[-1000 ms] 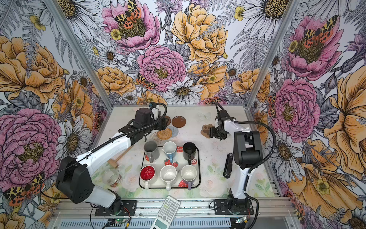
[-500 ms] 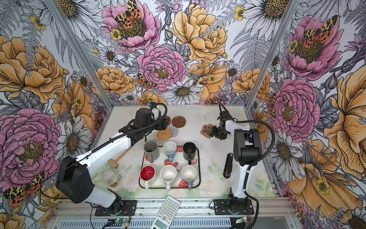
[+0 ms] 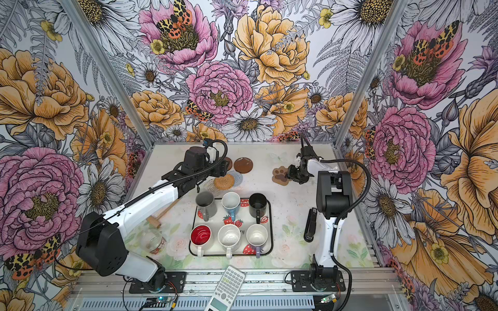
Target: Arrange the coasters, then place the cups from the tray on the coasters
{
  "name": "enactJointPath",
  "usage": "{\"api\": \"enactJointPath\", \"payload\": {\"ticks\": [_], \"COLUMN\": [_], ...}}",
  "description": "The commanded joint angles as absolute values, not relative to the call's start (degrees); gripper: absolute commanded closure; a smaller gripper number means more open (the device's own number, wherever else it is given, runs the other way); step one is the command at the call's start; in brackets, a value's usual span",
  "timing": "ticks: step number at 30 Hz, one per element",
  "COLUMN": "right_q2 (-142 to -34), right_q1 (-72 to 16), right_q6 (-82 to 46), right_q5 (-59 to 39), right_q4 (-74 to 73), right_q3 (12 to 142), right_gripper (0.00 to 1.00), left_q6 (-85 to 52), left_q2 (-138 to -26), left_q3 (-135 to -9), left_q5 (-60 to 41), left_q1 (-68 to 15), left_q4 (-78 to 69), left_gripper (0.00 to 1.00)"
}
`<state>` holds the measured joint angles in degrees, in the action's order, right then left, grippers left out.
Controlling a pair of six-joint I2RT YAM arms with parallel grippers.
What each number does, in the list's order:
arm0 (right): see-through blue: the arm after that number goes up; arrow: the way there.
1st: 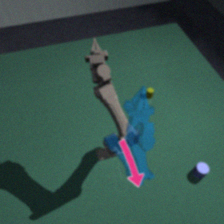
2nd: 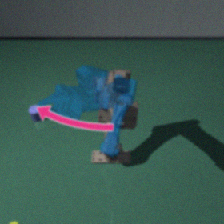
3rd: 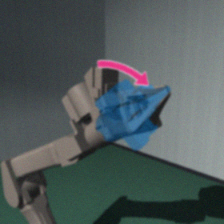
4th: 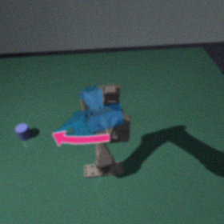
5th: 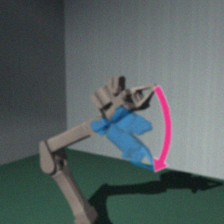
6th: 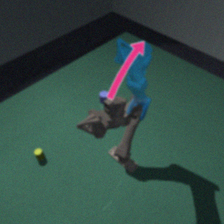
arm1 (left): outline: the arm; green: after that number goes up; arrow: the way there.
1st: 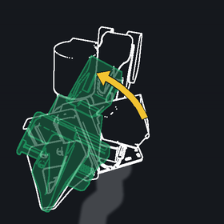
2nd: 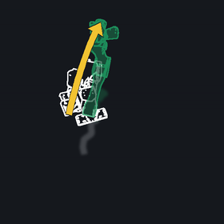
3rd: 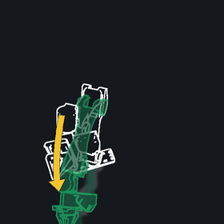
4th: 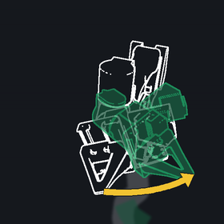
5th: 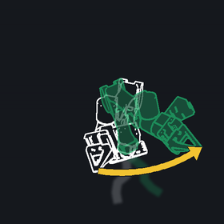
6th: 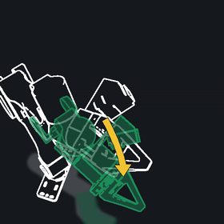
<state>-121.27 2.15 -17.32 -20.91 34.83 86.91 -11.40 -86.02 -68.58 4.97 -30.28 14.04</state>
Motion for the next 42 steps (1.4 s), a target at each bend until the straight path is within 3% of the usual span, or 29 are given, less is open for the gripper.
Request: {"api": "enactJointPath", "payload": {"ticks": [1,12,21,30,42], "right_q2": [-124.64,-124.21,-121.52,-129.73,-139.42], "right_q1": [2.61,3.92,-0.36,-6.9,-11.38], "right_q6": [-18.61,-20.69,-23.01,-26.81,-31.53], "right_q5": [-21.86,-22.24,-24.87,-28.03,-30.23], "right_q4": [35.15,35.33,35.24,35.24,35.15], "right_q3": [89.2,96.27,102.58,111.89,120.87], "right_gripper": [0.48,0.48,0.47,0.44,0.44], "left_q6": [-9.93,-8.97,-12.34,-14.15,-19.05], "left_q2": [-85.61,-92.12,-110.91,-130.33,-142.1], "left_q3": [-69.63,-74.27,-92.71,-114.45,-124.63], "left_q5": [6.55,5.8,-5.98,-14.63,-21.4], "left_q1": [-30.76,-29.96,-24.0,-21.48,-19.24], "left_q4": [14.67,14.46,19.25,26.32,26.47], "left_gripper": [0.16,0.15,0.17,0.19,0.22]}}
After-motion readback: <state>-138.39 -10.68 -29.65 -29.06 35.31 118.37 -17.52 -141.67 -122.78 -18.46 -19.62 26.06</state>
